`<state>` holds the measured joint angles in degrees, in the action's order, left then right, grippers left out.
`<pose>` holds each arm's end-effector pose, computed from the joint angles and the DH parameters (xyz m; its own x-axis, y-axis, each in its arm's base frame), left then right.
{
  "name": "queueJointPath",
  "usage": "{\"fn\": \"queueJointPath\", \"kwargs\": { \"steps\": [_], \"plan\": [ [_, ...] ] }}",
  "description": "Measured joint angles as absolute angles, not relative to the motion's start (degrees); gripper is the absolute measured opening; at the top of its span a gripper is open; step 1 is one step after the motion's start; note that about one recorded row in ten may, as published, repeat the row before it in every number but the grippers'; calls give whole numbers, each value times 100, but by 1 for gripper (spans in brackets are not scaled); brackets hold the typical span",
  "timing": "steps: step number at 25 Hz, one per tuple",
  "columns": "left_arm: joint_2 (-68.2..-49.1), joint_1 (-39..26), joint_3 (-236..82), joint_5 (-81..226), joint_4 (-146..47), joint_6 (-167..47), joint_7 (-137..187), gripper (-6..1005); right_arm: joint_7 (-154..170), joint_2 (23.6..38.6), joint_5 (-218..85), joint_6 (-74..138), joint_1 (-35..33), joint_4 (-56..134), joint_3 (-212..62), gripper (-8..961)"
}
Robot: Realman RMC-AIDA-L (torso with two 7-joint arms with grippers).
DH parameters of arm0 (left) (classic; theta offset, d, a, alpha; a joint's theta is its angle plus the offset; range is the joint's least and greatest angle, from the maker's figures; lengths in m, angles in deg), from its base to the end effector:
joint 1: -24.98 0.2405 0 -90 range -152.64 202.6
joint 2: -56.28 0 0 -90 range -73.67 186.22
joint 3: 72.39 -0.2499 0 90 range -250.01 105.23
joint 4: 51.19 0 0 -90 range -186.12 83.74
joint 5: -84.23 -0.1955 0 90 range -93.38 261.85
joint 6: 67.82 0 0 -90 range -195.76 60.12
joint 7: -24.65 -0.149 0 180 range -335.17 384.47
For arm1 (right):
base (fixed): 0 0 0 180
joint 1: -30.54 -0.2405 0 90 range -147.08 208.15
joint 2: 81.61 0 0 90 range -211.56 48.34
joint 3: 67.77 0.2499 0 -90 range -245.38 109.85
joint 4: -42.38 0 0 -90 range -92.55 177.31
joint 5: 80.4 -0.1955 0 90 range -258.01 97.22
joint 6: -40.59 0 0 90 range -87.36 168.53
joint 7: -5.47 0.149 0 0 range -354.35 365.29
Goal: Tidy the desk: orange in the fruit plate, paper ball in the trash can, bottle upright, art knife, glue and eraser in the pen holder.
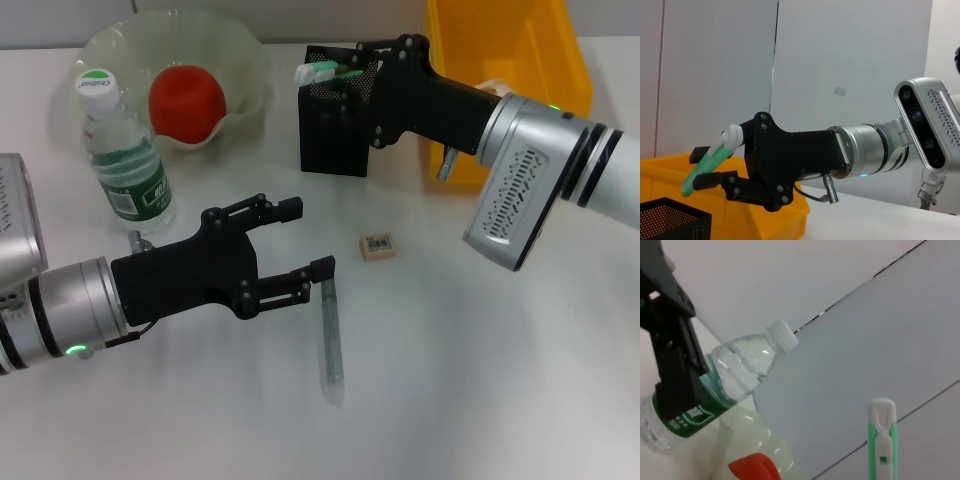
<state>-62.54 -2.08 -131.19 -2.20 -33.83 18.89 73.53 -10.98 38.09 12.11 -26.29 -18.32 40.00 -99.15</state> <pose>-0.2436 0.2778 -0.0521 0.7463 0.1167 0.6553 0.3172 -0.9279 -0.1960 0.1762 0.3830 -0.0677 0.7540 0.6567 -0.0169 0.4030 -0.4827 -0.7776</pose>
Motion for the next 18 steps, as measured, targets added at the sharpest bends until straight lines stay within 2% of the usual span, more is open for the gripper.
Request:
{"fn": "queueJointPath", "kwargs": {
  "steps": [18],
  "plan": [
    [-6237, -212, -13147, -215, -3340, 1919, 7425, 785, 994, 3819, 995, -2564, -1933, 4006, -9826, 180]
  ]
}}
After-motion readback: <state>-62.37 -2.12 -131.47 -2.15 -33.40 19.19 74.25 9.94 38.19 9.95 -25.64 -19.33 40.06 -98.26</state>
